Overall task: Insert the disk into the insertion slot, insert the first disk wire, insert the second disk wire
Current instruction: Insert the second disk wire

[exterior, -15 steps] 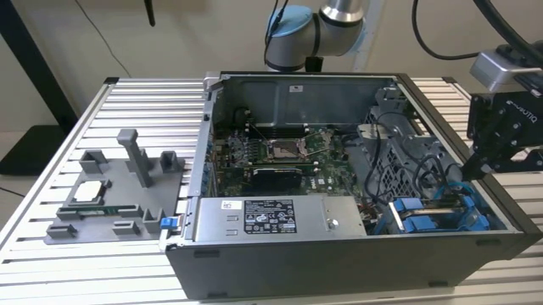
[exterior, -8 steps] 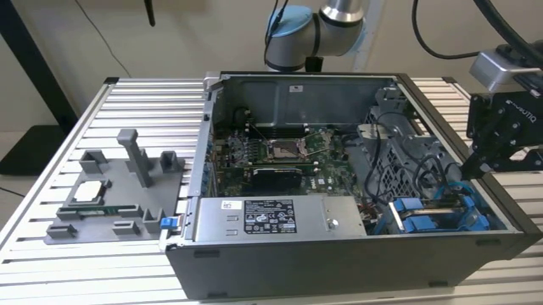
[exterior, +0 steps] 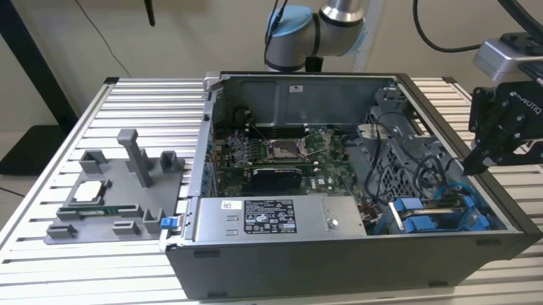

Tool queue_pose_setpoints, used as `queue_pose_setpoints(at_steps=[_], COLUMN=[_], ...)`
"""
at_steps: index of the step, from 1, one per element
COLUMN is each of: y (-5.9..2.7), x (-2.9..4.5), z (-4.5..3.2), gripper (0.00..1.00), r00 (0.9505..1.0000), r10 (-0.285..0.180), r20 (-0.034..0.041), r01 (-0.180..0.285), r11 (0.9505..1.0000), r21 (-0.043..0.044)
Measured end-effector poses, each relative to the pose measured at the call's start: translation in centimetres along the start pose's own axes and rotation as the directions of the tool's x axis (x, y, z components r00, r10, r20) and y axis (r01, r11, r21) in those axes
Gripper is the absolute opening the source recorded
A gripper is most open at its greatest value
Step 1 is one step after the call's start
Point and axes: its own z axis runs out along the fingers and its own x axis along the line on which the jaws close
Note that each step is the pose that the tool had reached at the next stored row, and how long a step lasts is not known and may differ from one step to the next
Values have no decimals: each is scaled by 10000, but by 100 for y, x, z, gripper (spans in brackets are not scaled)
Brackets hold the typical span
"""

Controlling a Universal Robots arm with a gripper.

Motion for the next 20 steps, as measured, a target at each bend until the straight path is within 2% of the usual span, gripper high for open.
queue_pose_setpoints(at_steps=[15,20], y=[135,264], x=[-10,-9], z=[-256,-276], gripper=[0,0], r00=[10000,10000], r10=[-1,-3], r20=[-16,-14], r01=[1,3], r11=[10000,10000], r21=[5,78])
